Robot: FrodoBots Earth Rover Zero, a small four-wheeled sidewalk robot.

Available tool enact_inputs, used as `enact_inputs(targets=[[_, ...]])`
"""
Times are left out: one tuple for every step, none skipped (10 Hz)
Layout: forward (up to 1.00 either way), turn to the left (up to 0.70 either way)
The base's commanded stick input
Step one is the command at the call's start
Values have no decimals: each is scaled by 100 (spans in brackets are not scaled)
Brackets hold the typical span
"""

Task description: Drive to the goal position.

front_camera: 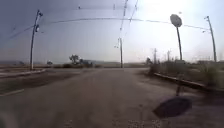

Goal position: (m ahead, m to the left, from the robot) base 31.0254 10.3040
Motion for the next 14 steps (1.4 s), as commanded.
enact_inputs(targets=[[70,0],[70,0],[70,0],[70,0],[70,0],[70,0],[70,0],[70,0],[70,0],[70,0],[70,0],[70,0],[70,0],[70,0]])
